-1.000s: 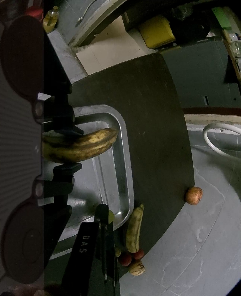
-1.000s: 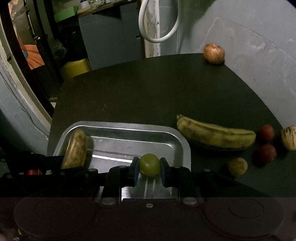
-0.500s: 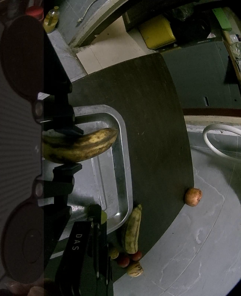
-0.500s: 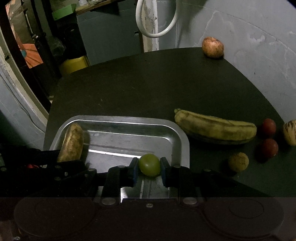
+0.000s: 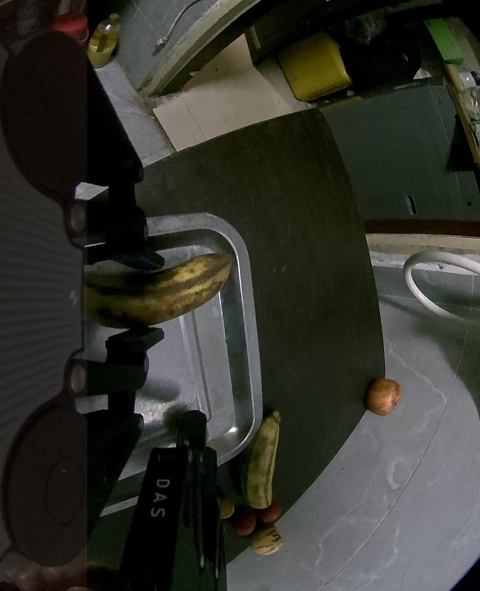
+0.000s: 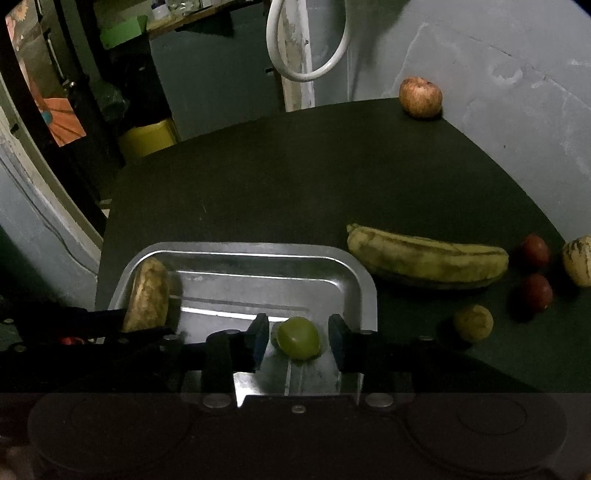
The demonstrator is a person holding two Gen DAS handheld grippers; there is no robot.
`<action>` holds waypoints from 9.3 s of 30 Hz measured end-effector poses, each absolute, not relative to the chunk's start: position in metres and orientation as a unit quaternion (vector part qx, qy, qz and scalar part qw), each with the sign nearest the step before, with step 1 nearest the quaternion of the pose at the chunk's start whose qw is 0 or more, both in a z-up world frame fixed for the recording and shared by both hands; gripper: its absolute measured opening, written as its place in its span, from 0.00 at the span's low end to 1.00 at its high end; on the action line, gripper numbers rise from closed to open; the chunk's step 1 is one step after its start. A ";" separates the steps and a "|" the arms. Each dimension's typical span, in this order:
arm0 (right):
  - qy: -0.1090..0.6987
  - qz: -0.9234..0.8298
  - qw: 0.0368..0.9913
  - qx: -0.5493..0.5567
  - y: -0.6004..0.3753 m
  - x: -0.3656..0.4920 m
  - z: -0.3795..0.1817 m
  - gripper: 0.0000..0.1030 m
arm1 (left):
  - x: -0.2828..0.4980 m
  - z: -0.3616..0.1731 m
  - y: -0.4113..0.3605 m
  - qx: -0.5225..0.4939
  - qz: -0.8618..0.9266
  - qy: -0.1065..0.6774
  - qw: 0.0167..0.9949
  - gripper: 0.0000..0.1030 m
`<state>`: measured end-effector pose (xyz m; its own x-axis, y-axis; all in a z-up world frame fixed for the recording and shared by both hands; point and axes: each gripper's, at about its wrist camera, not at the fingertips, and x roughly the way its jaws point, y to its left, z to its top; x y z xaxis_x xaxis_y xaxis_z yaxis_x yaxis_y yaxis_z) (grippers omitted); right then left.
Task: Organize fruits
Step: 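Lower the banana into the tray and open the left gripper, then withdraw both grippers from the tray toward the remaining fruits, then grasp a small brown round fruit with the left gripper while the right gripper grasps the striped melon, then carry the brown fruit in the left gripper while the right gripper carries the melon over the tray, then lower the striped melon into the tray with the right gripper while the left gripper releases the brown fruit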
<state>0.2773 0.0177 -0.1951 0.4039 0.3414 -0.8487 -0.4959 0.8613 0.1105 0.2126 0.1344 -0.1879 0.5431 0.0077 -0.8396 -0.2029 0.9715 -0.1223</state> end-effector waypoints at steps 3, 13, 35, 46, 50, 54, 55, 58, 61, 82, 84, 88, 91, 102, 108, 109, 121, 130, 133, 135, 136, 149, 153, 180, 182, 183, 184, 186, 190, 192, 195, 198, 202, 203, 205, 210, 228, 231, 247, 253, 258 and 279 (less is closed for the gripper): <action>0.481 0.251 0.837 -0.076 0.016 0.276 -0.190 0.42 | 0.213 -0.186 0.135 -0.104 0.061 0.471 0.874 0.47; 0.452 0.252 0.854 -0.051 0.003 0.267 -0.154 0.57 | 0.206 -0.172 0.132 -0.100 0.058 0.456 0.883 0.67; 0.349 0.202 0.915 0.010 -0.155 0.107 -0.063 0.99 | 0.126 -0.110 0.066 -0.096 0.006 0.408 0.908 0.95; 0.294 0.146 0.944 0.020 -0.228 0.062 -0.043 0.99 | 0.087 -0.077 -0.001 -0.067 -0.010 0.367 0.928 0.96; 0.321 0.141 0.936 0.008 -0.242 0.060 -0.051 0.99 | 0.078 -0.070 -0.023 -0.054 -0.013 0.362 0.930 0.96; 0.293 0.134 0.946 0.025 -0.258 0.046 -0.046 0.99 | 0.068 -0.063 -0.037 -0.041 -0.010 0.355 0.934 0.96; 0.282 0.136 0.949 0.031 -0.261 0.044 -0.044 0.99 | 0.066 -0.061 -0.039 -0.039 -0.008 0.353 0.935 0.96; 0.318 0.145 0.936 0.038 -0.265 0.053 -0.054 0.98 | 0.059 -0.058 -0.041 -0.030 -0.002 0.353 0.935 0.96; 0.286 0.141 0.945 0.077 -0.276 0.045 -0.054 0.99 | 0.052 -0.055 -0.040 -0.024 0.003 0.353 0.935 0.96; 0.348 -0.072 0.931 0.086 -0.349 0.130 -0.111 0.92 | 0.143 -0.136 -0.161 0.068 -0.216 0.359 0.906 0.84; 0.359 -0.077 0.927 0.084 -0.349 0.143 -0.119 0.89 | 0.161 -0.147 -0.175 0.071 -0.223 0.361 0.903 0.81; 0.375 -0.085 0.919 0.092 -0.351 0.163 -0.138 0.85 | 0.186 -0.166 -0.193 0.080 -0.236 0.364 0.897 0.76; 0.384 -0.085 0.915 0.092 -0.349 0.174 -0.148 0.85 | 0.198 -0.177 -0.200 0.092 -0.244 0.367 0.893 0.71; 0.404 -0.079 0.908 0.074 -0.340 0.202 -0.172 0.83 | 0.220 -0.206 -0.218 0.122 -0.249 0.384 0.881 0.54; 0.409 -0.077 0.907 0.067 -0.338 0.209 -0.177 0.83 | 0.228 -0.213 -0.221 0.121 -0.248 0.391 0.878 0.45; 0.410 -0.077 0.906 0.066 -0.337 0.211 -0.177 0.83 | 0.229 -0.213 -0.221 0.121 -0.249 0.390 0.878 0.43; 0.419 -0.077 0.903 0.056 -0.337 0.231 -0.189 0.75 | 0.229 -0.211 -0.214 0.120 -0.245 0.391 0.879 0.27; 0.440 -0.086 0.893 0.041 -0.337 0.248 -0.208 0.53 | 0.229 -0.208 -0.203 0.107 -0.235 0.393 0.883 0.27; 0.438 -0.078 0.895 0.046 -0.339 0.247 -0.206 0.51 | 0.230 -0.207 -0.199 0.099 -0.232 0.394 0.884 0.27; 0.436 -0.070 0.896 0.052 -0.340 0.243 -0.204 0.51 | 0.229 -0.204 -0.195 0.090 -0.229 0.395 0.885 0.27; 0.436 -0.067 0.896 0.047 -0.338 0.240 -0.203 0.51 | 0.230 -0.203 -0.193 0.086 -0.227 0.395 0.886 0.27; 0.397 -0.004 0.916 0.050 -0.300 0.201 -0.143 0.51 | 0.224 -0.159 -0.145 0.018 -0.175 0.373 0.911 0.27; 0.377 0.023 0.925 0.046 -0.283 0.194 -0.119 0.51 | 0.214 -0.142 -0.120 -0.002 -0.147 0.363 0.920 0.27; 0.294 0.242 0.925 0.011 -0.153 0.139 -0.021 0.51 | 0.102 -0.054 0.029 -0.061 0.050 0.284 0.955 0.27; 0.294 0.257 0.921 0.005 -0.144 0.133 -0.021 0.51 | 0.092 -0.056 0.037 -0.065 0.060 0.285 0.954 0.27; 0.296 0.265 0.918 0.003 -0.141 0.130 -0.022 0.51 | 0.088 -0.057 0.040 -0.066 0.066 0.287 0.953 0.27; 0.298 0.271 0.915 0.001 -0.139 0.126 -0.023 0.51 | 0.083 -0.059 0.043 -0.067 0.069 0.288 0.953 0.27; 0.303 0.283 0.910 -0.002 -0.134 0.120 -0.027 0.51 | 0.074 -0.064 0.048 -0.068 0.077 0.294 0.950 0.27; 0.320 0.299 0.899 -0.008 -0.130 0.104 -0.038 0.51 | 0.058 -0.077 0.054 -0.069 0.087 0.309 0.945 0.27; 0.330 0.305 0.893 -0.009 -0.128 0.098 -0.045 0.51 | 0.051 -0.085 0.056 -0.069 0.089 0.319 0.941 0.27; 0.340 0.308 0.888 -0.012 -0.126 0.094 -0.052 0.51 | 0.045 -0.097 0.056 -0.070 0.090 0.333 0.936 0.27; 0.347 0.308 0.886 -0.013 -0.123 0.094 -0.057 0.51 | 0.043 -0.105 0.058 -0.073 0.090 0.344 0.932 0.27; 0.351 0.306 0.885 -0.015 -0.117 0.098 -0.061 0.51 | 0.048 -0.111 0.059 -0.068 0.084 0.350 0.930 0.27; 0.353 0.305 0.884 -0.015 -0.115 0.099 -0.061 0.51 | 0.050 -0.113 0.061 -0.066 0.081 0.351 0.930 0.27; 0.357 0.302 0.884 -0.017 -0.112 0.104 -0.065 0.51 | 0.054 -0.116 0.062 -0.066 0.078 0.354 0.930 0.27; 0.367 0.291 0.883 -0.021 -0.102 0.119 -0.073 0.51 | 0.069 -0.125 0.067 -0.062 0.066 0.362 0.928 0.27; 0.404 0.318 0.855 -0.065 -0.017 0.214 -0.115 0.51 | 0.120 -0.180 0.086 -0.026 -0.001 0.407 0.913 0.27; 0.415 0.334 0.842 -0.086 0.002 0.231 -0.132 0.51 | 0.126 -0.188 0.090 -0.019 -0.011 0.413 0.911 0.27; 0.457 0.344 0.810 -0.130 0.049 0.269 -0.192 0.51 | 0.143 -0.203 0.096 -0.014 -0.030 0.421 0.907 0.27; 0.453 0.346 0.810 -0.139 0.055 0.272 -0.192 0.52 | 0.145 -0.203 0.096 -0.015 -0.028 0.421 0.906 0.28; 0.456 0.345 0.809 -0.135 0.055 0.272 -0.192 0.52 | 0.145 -0.203 0.097 -0.017 -0.027 0.423 0.906 0.28; 0.437 0.342 0.823 -0.120 0.049 0.269 -0.170 0.62 | 0.137 -0.189 0.099 -0.021 -0.011 0.411 0.911 0.44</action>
